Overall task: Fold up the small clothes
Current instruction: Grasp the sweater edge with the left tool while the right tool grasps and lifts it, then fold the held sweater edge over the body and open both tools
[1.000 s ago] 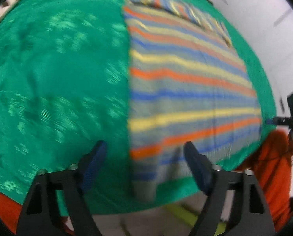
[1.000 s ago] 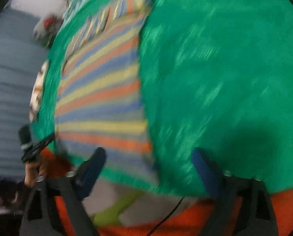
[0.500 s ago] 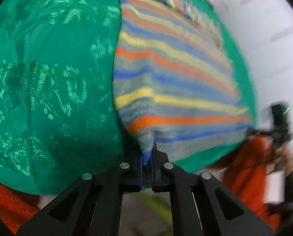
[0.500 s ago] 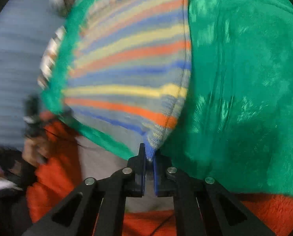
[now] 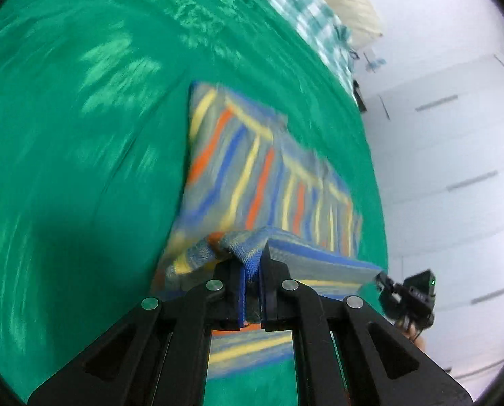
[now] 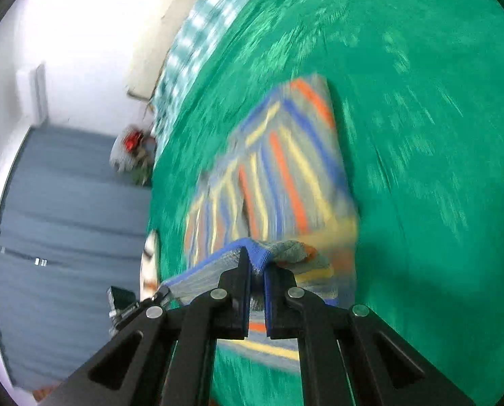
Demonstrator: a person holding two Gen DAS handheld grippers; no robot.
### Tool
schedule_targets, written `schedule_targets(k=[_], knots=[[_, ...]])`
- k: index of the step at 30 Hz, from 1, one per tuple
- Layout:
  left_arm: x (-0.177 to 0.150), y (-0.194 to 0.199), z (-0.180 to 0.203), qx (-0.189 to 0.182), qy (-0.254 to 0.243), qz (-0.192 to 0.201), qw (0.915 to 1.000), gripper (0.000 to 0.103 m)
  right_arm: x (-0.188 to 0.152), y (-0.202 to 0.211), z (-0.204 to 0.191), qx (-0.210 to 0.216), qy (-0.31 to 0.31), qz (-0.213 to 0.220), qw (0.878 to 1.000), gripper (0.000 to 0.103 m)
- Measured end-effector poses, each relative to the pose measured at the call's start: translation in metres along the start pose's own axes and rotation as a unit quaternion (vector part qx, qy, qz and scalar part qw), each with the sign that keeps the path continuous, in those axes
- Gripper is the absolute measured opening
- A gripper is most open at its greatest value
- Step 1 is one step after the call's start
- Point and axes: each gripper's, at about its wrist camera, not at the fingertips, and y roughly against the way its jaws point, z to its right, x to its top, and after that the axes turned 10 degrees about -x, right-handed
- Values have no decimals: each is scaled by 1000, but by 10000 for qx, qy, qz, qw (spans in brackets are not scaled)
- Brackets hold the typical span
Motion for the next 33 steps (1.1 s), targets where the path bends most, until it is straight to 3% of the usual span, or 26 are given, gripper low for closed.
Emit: schedule_targets(k=[7, 8, 10, 11, 12, 13, 14, 16, 19, 23, 27, 28, 29, 30, 31, 32, 33], knots=[[71, -66, -1, 348, -48, 49, 9994, 6, 89, -44, -16, -148, -157, 153, 9997, 6], [84, -74, -3, 364, -39, 155, 9992, 11, 95, -55, -19, -139, -139, 175, 9997, 6], [101, -82, -9, 398, 54, 450, 9982, 42, 110, -66, -17, -93, -140, 457, 9988, 13], [108, -79, -12, 473, 99, 704, 9963, 70, 114, -67, -14, -143, -132, 681, 9975, 15], [111, -75, -13, 546, 89, 881, 9946, 80, 116, -64, -10, -176, -144, 929, 9954, 22], [111, -72, -13, 560, 58, 967, 9937, 80, 113, -62, -8, -235, -176, 1087, 9936, 35], [111, -65, -15, 533, 5, 1020, 9934, 80, 112, -56, -5, -322, -208, 1271, 9911, 39], [104, -54, -17, 474, -154, 992, 9938, 80, 103, -39, -1, -387, -37, 1554, 9871, 40], [71, -29, -19, 568, -545, 786, 9938, 80, 84, -12, -5, -684, 602, 1569, 9834, 40], [-6, 5, -29, 418, -805, 266, 9955, 80, 30, 9, -14, -793, 1536, 1032, 9795, 40], [-52, -3, -35, 636, -809, 7, 9947, 80, -31, 1, -8, -927, 1937, 281, 9763, 62], [-58, -7, -36, 710, -775, 21, 9945, 80, -37, -9, -7, -1021, 1971, 150, 9749, 62], [-62, -12, -36, 748, -711, 152, 9945, 75, -39, -18, -4, -1073, 1938, 82, 9751, 62], [-62, -18, -32, 748, -711, 239, 9944, 49, -40, -29, -2, -1038, 1815, -28, 9779, 58], [-62, -24, -31, 800, -743, 213, 9938, 16, -43, -42, 1, -1012, 1698, -259, 9799, 29], [-64, -32, -30, 985, -748, 50, 9923, 3, -43, -48, 2, -1201, 1703, -324, 9775, 10], [-68, -33, -29, 1106, -783, 23, 9908, 3, -44, -50, 3, -1321, 1657, -330, 9767, 9]])
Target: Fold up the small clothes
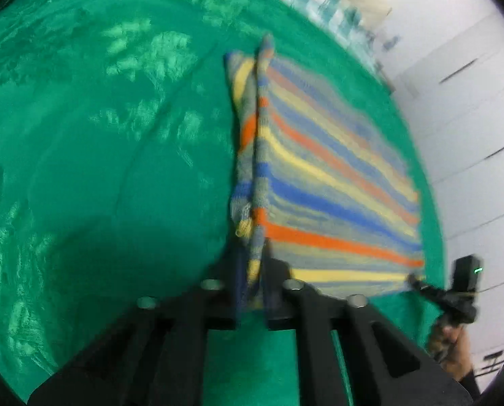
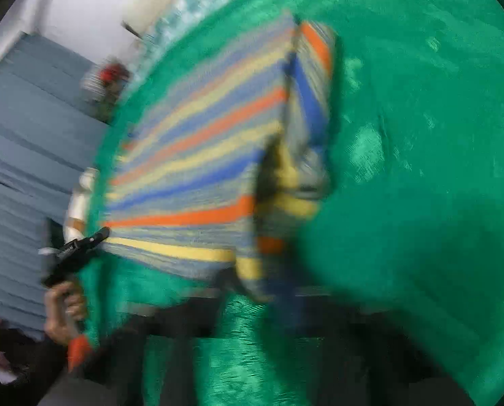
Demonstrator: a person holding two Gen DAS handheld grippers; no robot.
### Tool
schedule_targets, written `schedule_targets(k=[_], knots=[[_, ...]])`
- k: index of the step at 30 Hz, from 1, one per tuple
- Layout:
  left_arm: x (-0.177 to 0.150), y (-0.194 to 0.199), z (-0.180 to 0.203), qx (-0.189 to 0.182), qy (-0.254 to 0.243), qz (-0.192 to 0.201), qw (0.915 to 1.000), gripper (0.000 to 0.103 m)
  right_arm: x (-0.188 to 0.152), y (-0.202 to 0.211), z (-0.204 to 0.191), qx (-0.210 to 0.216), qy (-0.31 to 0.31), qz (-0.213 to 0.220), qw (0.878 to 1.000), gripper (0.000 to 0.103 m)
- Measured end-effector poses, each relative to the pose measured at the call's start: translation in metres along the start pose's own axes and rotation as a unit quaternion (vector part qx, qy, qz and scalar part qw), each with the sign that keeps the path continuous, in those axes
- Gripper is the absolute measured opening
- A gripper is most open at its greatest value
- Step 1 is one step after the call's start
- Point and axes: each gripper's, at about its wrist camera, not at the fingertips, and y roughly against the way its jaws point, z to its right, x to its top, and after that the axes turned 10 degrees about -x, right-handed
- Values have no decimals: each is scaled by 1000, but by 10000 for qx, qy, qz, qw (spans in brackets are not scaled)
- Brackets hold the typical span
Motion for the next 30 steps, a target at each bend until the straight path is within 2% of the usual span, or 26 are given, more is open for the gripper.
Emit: schedule_targets(k=[4, 6, 8, 11, 13, 14, 15, 16, 18, 22, 24, 28, 30], knots=[[-8, 14, 8, 60, -371, -138, 9992, 3, -15, 37, 7, 85, -261, 78, 9996, 9], [-15, 3, 3, 250, -418, -374, 9981, 3, -23, 29, 13, -182, -262, -112, 9994, 9], [-18, -4, 0, 343, -422, -408, 9977, 5, -26, 7, 21, -245, -428, -324, 9983, 9], [-20, 5, -4, 178, -108, -354, 9992, 15, -22, 7, 26, -175, -553, -212, 9981, 10], [-23, 17, -2, 313, -169, -288, 9989, 32, -26, 15, 24, -224, -439, -119, 9987, 28], [-30, 30, 3, 521, -380, -163, 9978, 49, -29, 23, 23, -385, -340, -7, 9987, 34], [-32, 37, 8, 661, -514, -69, 9965, 64, -30, 30, 20, -486, -278, 90, 9984, 47], [-40, 50, 12, 886, -715, 113, 9934, 70, -36, 40, 20, -669, -173, 269, 9972, 60], [-52, 65, 16, 1198, -877, 416, 9880, 83, -45, 56, 13, -938, -86, 565, 9939, 66], [-71, 70, 3, 1735, -931, 799, 9772, 84, -79, 79, 13, -1267, -131, 1025, 9865, 66], [-81, 68, -7, 2086, -1003, 935, 9683, 84, -100, 86, 5, -1497, -6, 1308, 9800, 66], [-98, 60, -17, 2274, -1024, 978, 9634, 87, -133, 92, -6, -2072, 250, 1775, 9617, 72], [-108, 55, -16, 2381, -1231, 1017, 9580, 94, -143, 84, -11, -2411, 387, 1805, 9528, 77]])
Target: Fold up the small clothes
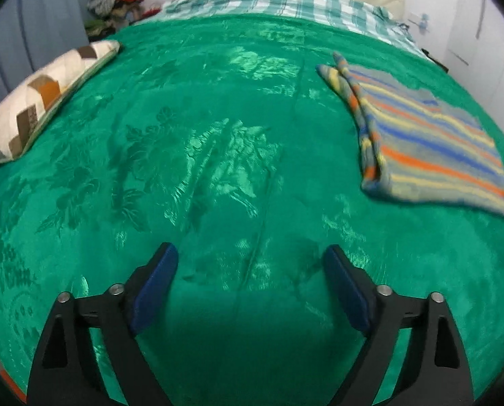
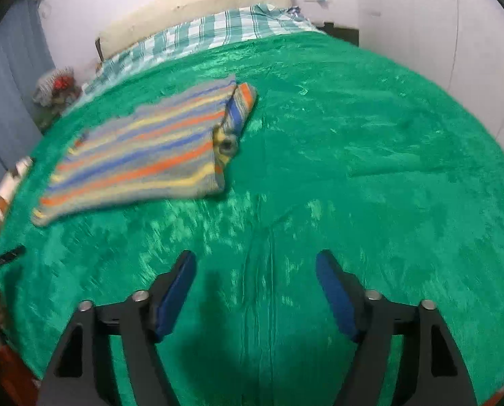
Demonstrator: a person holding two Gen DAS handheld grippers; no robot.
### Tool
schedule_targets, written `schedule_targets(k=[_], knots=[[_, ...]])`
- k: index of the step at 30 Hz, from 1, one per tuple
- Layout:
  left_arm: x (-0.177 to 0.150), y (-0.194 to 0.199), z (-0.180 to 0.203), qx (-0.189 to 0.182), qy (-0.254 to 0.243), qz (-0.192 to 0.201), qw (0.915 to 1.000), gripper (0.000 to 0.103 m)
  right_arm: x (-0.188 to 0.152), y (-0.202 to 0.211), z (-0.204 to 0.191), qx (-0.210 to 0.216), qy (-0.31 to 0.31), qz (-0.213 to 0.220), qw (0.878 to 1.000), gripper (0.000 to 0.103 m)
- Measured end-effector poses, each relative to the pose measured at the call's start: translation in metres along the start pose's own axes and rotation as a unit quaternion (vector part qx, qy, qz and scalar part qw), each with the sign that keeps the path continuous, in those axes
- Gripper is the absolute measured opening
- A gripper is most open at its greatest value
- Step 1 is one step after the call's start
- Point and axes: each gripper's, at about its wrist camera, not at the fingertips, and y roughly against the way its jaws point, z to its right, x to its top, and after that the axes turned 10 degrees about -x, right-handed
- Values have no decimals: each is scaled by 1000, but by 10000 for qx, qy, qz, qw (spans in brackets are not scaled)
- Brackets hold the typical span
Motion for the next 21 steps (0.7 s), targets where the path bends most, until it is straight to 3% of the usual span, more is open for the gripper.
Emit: schedule_targets(k=[3, 9, 21], knots=[[-5, -4, 9, 135, -165, -68, 9998, 98, -13, -13, -11, -153, 250, -202, 9994, 80], [-9, -4, 6, 40, -155, -40, 9999, 100, -23, -23, -17, -272, 481, -97, 9984, 90], [-14, -3, 9, 120, -285, 62, 9995, 101, -31, -21, -20, -451, 619, 94, 9970, 96]])
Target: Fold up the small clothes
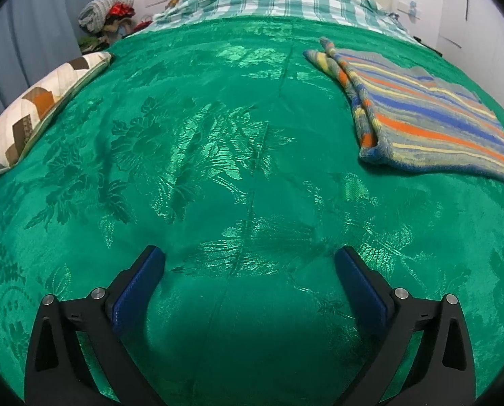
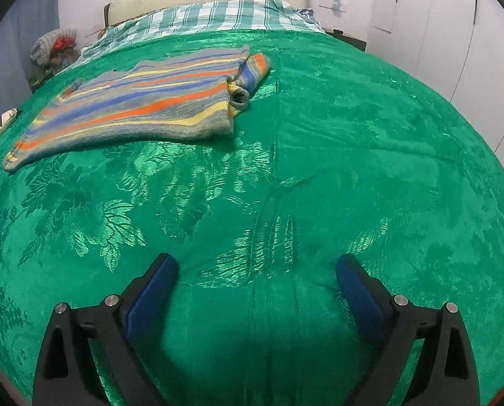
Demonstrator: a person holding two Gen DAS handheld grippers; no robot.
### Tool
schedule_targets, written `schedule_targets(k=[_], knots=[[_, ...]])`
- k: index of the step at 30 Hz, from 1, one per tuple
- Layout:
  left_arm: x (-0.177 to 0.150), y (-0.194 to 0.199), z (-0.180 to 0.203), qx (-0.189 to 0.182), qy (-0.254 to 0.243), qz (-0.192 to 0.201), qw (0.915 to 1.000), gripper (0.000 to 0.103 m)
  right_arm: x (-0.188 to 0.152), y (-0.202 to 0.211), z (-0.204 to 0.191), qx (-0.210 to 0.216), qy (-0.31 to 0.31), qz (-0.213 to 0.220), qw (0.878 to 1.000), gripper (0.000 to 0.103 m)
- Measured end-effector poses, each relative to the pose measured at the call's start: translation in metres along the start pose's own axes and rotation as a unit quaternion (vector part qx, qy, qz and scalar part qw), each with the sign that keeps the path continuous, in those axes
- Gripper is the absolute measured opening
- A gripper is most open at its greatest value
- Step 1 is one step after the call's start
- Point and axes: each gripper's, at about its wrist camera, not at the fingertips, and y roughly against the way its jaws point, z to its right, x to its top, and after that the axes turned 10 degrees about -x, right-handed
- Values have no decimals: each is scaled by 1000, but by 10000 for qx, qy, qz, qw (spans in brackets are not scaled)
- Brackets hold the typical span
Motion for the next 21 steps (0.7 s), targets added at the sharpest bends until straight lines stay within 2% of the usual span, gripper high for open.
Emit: schedule_targets(k=[6, 21], knots=[[-1, 1, 0, 22, -23, 16, 10000, 101, 0, -3, 0, -118, 39, 21, 9999, 101], [-1, 1, 0, 38, -33, 4, 10000, 101, 0, -4, 0, -121, 29, 30, 9999, 102]])
